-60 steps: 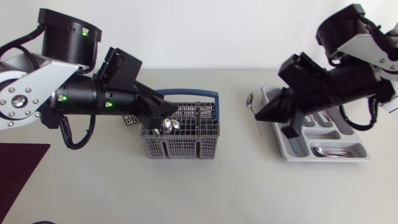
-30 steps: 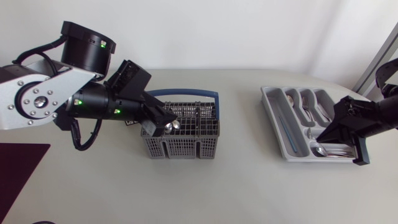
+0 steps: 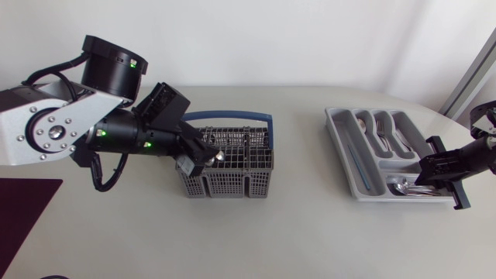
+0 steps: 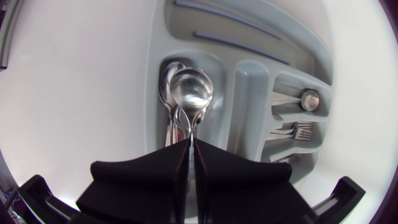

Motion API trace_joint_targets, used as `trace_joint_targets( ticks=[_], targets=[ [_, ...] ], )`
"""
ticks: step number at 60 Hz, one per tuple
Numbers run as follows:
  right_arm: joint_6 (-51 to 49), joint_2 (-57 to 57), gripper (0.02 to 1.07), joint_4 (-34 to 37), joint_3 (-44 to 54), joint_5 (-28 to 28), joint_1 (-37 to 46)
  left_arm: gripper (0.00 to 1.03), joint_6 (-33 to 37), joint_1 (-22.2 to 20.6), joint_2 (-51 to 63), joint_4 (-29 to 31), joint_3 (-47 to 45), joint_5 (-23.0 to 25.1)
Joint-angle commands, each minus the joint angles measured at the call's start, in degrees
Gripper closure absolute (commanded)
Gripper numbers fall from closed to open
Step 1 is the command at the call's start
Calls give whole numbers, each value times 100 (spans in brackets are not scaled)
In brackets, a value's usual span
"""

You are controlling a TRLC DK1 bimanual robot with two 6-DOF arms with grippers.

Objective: Transfer all utensils from the basket to the drawer tray.

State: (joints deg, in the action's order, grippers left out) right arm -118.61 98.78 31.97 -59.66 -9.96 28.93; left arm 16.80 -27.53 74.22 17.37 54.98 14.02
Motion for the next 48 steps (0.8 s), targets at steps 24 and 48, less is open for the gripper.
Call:
trace_joint_targets(
  ticks=[24, 48],
  targets=[
    [22, -149, 62, -1114, 517, 301, -212, 32, 140, 222, 339, 30, -14, -22],
    [1349, -1555, 41, -639, 1079, -103, -906, 49, 122, 441, 867, 390, 435, 347]
  ],
)
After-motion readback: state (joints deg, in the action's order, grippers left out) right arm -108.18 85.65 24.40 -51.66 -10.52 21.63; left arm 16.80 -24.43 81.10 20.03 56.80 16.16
